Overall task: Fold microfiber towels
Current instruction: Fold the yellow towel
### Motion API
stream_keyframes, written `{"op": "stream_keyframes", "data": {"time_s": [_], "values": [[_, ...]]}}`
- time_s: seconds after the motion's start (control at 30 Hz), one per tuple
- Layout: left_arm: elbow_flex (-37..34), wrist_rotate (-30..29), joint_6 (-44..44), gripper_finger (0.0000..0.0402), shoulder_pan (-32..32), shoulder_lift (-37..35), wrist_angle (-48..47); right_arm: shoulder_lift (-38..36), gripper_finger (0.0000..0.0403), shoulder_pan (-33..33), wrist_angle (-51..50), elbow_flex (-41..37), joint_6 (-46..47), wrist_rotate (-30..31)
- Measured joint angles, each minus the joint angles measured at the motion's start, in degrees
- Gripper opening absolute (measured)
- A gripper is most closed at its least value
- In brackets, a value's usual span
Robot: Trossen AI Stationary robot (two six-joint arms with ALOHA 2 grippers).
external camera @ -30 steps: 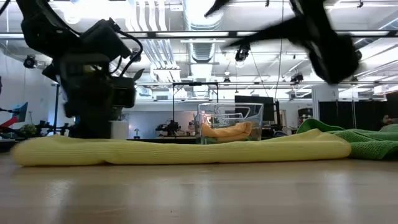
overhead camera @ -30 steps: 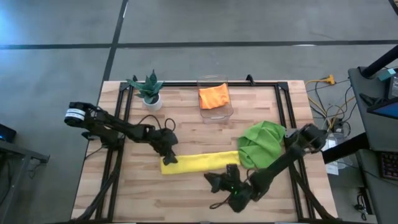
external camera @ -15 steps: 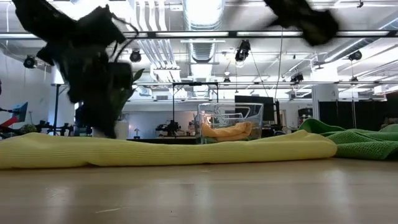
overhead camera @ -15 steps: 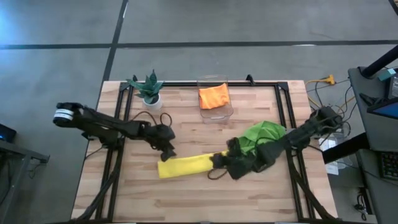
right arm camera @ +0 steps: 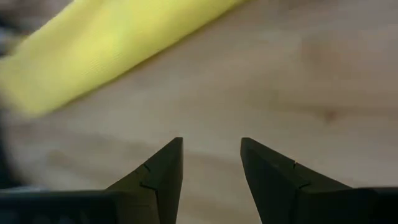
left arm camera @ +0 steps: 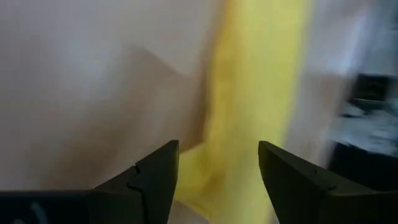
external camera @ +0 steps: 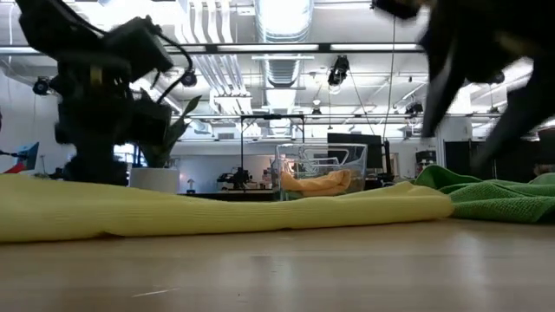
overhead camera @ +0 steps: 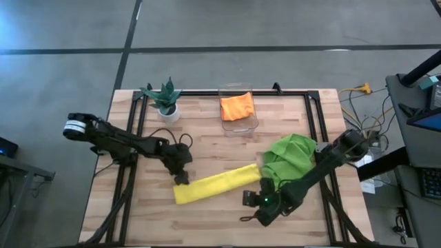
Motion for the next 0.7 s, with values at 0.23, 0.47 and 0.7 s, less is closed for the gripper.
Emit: {"op": "stream_keyframes", "data": {"time_s": [0.23, 0.47, 0.7], "values": [[-0.35, 5.04, -5.04, 0.0205, -3.75, -4.54, -0.08, 2.75, 0.0157, -2.11, 0.87, -4.75, 0.59, -1.21], [0.02, 4.77, -7.12, 0.0205, -4.89, -7.93, 0.25, 3.09, 0.0157, -6.19, 19.04, -12.75, 0.53, 5.51], [-0.04, 2.51, -8.47, 0.0205, -4.99, -10.3, 0.04, 2.97, 0.0157, -8.59, 25.54, -17.38, 1.09, 6.99]]}}
